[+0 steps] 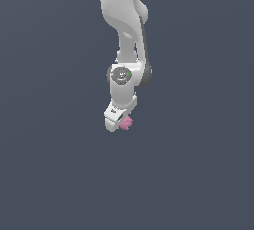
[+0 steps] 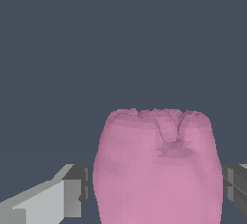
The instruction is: Pick up the object and move it to a goal position.
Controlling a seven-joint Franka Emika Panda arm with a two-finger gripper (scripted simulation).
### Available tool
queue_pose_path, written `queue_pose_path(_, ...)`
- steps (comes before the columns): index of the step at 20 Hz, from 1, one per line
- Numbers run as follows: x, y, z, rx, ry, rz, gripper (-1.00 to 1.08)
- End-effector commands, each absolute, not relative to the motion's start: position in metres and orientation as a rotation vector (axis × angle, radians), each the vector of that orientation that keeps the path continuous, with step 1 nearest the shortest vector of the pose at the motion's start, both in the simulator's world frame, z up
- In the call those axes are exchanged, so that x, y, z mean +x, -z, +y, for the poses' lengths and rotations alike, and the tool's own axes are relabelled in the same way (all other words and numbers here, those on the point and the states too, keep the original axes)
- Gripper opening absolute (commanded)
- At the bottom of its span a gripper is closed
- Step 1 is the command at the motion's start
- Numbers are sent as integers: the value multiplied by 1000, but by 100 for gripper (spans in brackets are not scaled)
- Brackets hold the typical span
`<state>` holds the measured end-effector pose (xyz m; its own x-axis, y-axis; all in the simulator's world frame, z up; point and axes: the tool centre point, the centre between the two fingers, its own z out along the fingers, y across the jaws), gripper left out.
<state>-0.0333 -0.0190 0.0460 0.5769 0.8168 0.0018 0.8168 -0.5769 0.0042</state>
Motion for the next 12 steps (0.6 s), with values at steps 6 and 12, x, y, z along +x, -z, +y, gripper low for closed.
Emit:
queue_pose_path(6, -33, -46, -19, 2786, -6, 1444, -100)
queue_pose_path(12, -33, -56, -21, 2786, -6, 1444, -100)
